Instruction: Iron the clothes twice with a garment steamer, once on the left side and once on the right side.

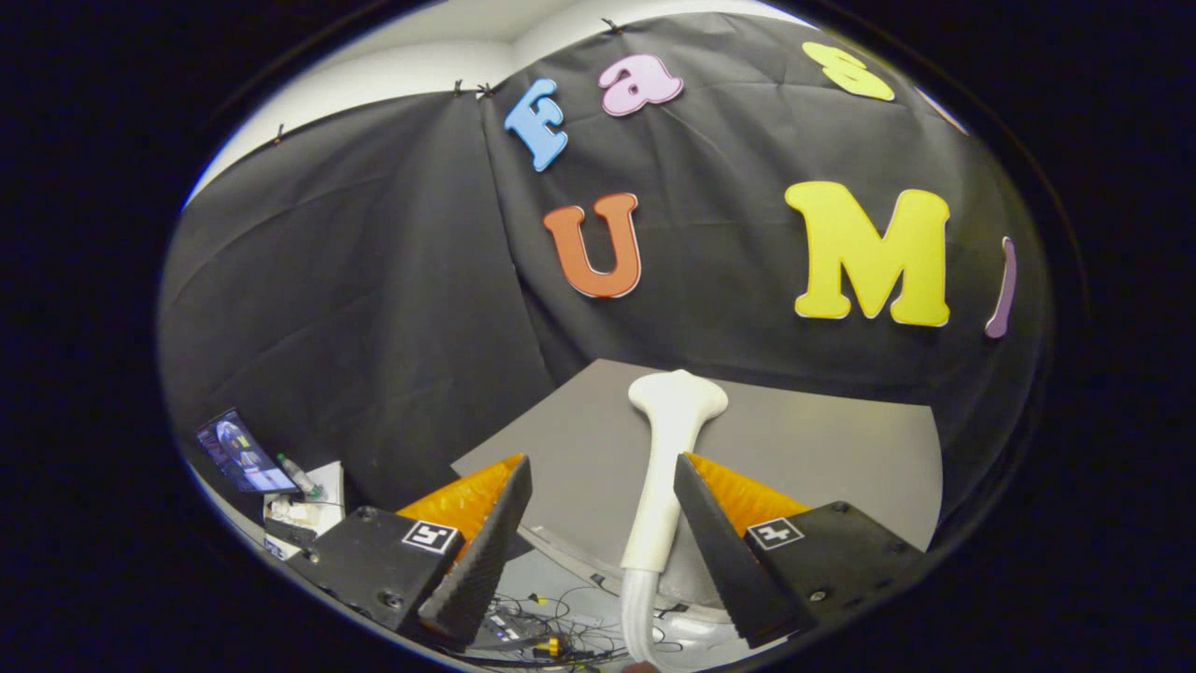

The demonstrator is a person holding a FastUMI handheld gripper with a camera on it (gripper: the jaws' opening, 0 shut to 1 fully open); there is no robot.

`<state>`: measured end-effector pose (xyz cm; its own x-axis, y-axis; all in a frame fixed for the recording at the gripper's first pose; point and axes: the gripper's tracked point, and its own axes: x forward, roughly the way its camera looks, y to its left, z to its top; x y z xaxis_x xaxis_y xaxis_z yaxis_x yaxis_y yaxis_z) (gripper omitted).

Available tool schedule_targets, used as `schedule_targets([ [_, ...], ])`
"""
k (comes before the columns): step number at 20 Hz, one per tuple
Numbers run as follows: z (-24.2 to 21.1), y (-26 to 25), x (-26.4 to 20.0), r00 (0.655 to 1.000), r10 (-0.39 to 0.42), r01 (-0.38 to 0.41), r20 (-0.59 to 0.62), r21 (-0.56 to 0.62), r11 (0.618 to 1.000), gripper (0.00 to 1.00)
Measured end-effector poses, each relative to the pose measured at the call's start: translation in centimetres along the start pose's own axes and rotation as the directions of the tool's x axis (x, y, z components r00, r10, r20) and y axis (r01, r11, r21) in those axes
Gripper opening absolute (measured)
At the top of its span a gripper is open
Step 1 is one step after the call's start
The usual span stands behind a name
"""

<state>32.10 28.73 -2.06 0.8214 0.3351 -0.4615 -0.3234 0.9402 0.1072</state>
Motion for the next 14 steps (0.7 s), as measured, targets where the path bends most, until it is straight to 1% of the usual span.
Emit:
schedule_targets([
  [3, 0.1, -0.7, 2.2, 0.998, -0.04, 0.041, -0.038, 0.01, 0.999, 0.97],
  [5, -0.3, -1.6, 4.0, 0.995, -0.072, 0.073, -0.071, 0.013, 0.997, 0.94],
  [8, -1.2, -3.5, 5.7, 0.983, -0.131, 0.135, -0.127, 0.021, 0.991, 0.93],
  [10, -1.7, -4.7, 6.7, 0.974, -0.148, 0.158, -0.17, 0.045, 0.987, 0.93],
  [12, -2.5, -5.2, 7.8, 0.966, -0.132, 0.155, -0.221, 0.091, 0.984, 0.88],
  [13, -2.7, -5.3, 8.0, 0.961, -0.131, 0.16, -0.242, 0.106, 0.981, 0.84],
  [14, -2.9, -5.6, 8.5, 0.958, -0.134, 0.167, -0.252, 0.112, 0.98, 0.81],
])
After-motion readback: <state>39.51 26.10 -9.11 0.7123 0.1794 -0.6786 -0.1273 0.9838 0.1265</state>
